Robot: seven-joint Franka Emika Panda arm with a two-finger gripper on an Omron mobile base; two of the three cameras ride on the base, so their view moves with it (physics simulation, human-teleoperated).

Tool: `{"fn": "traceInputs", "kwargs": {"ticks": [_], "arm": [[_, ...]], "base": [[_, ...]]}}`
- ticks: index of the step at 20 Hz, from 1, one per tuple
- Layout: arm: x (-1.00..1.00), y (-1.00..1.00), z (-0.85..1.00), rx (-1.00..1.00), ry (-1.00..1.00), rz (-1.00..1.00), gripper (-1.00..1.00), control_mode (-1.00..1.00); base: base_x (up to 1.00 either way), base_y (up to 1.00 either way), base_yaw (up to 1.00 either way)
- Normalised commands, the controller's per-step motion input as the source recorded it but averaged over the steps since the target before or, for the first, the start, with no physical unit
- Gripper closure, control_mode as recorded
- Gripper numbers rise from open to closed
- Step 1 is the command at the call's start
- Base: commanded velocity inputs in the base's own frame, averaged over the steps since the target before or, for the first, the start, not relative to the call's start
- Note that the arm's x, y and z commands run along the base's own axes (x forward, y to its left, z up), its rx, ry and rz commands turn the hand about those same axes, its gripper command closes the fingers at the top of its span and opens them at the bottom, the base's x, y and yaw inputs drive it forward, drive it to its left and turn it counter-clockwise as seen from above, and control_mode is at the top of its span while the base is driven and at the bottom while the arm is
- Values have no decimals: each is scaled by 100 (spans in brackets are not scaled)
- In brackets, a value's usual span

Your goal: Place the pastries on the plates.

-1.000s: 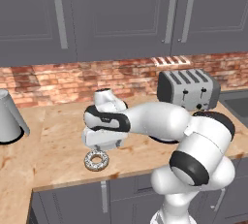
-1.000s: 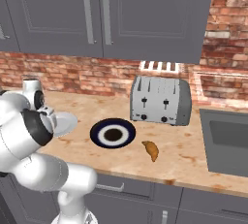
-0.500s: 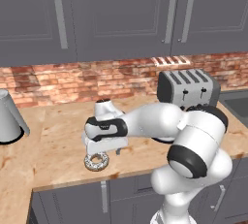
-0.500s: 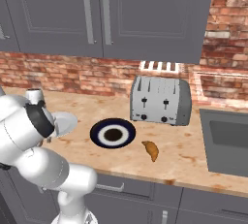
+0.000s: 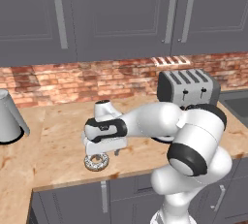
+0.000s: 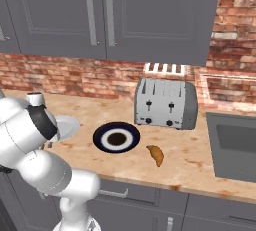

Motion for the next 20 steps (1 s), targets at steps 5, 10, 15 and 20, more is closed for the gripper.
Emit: {"fn": "traceInputs", "kwargs": {"ticks": [5, 10, 15, 20], "arm": [[1, 0, 0, 0, -2, 0, -100, -100], [3, 0, -4, 0, -8, 0, -100, -100], [0, 0, -20, 0, -10, 0, -100, -100], [0, 0, -23, 0, -4, 0, -100, -100]], "base": [[0, 0, 0], [0, 0, 0], [0, 0, 0], [0, 0, 0]]}}
